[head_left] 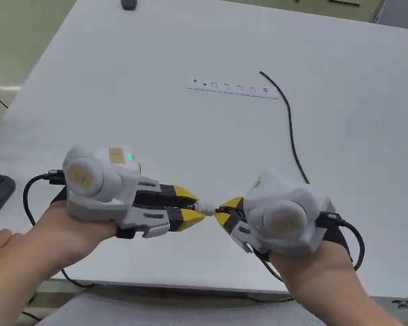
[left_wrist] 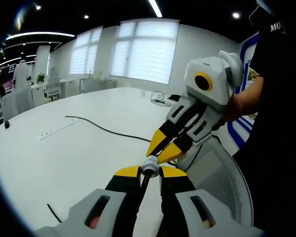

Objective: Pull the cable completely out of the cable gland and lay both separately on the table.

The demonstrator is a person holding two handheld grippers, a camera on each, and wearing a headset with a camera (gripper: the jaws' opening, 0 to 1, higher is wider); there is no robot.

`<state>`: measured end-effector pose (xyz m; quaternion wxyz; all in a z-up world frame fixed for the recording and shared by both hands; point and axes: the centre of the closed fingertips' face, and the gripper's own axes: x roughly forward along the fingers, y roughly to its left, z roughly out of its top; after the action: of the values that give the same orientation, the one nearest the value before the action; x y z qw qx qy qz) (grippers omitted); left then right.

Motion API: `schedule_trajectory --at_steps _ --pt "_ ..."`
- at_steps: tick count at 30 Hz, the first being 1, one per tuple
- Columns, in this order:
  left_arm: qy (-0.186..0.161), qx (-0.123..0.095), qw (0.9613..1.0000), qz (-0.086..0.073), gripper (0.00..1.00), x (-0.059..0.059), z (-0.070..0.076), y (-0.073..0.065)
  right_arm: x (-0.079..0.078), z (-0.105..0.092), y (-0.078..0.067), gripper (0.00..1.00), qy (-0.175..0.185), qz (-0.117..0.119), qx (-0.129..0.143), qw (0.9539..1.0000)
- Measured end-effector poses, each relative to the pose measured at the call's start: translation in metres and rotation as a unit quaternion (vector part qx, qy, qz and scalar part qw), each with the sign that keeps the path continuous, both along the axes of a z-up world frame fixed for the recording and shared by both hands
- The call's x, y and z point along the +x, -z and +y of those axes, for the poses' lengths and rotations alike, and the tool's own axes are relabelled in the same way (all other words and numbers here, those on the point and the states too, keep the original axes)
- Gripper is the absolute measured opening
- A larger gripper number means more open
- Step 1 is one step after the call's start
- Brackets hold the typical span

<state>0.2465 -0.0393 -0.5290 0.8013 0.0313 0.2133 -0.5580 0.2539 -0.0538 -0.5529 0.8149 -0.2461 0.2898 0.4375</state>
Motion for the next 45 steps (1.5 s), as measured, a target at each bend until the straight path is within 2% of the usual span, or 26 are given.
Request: schedule_trajectory --at_steps 8,12,19,25,27,33,35,37,40,45 --pt "0.002 -0.001 1.0000 0.001 0.15 0.001 0.003 -0.001 0.004 -0.010 0.009 0.00 0.026 0.012 0.008 0.9996" --pt "0.003 0.002 1.0000 0.001 0.15 0.001 0.002 0.000 0.006 -0.016 0.020 0.00 0.051 0.037 0.022 0.9978" --pt "0.004 -0.002 1.0000 0.005 0.15 0.002 0.005 0.001 0.010 -0.033 0.035 0.00 0.081 0.055 0.018 0.9950" --pt "0.003 -0.006 1.0000 0.004 0.15 0.002 0.004 0.000 0.011 -0.053 0.054 0.00 0.150 0.113 0.047 0.9810" --pt "0.003 -0.007 1.0000 0.004 0.15 0.002 0.003 0.000 0.010 -0.059 0.060 0.00 0.171 0.133 0.056 0.9746" --pt "0.004 -0.010 0.9999 0.006 0.15 0.001 0.000 0.000 0.010 -0.063 0.067 0.00 0.188 0.147 0.056 0.9695" --pt "0.004 -0.007 1.0000 0.005 0.15 0.000 0.000 0.001 0.009 -0.063 0.068 0.00 0.189 0.148 0.053 0.9693" --pt "0.002 -0.007 1.0000 0.006 0.15 0.001 0.001 0.001 0.008 -0.061 0.066 0.00 0.182 0.144 0.053 0.9713" --pt "-0.002 -0.007 1.0000 0.005 0.15 0.003 0.004 0.001 0.004 -0.059 0.063 0.01 0.160 0.134 0.050 0.9767" --pt "-0.007 -0.005 0.9999 0.006 0.15 0.006 0.008 0.001 -0.002 -0.055 0.050 0.02 0.133 0.116 0.056 0.9827"
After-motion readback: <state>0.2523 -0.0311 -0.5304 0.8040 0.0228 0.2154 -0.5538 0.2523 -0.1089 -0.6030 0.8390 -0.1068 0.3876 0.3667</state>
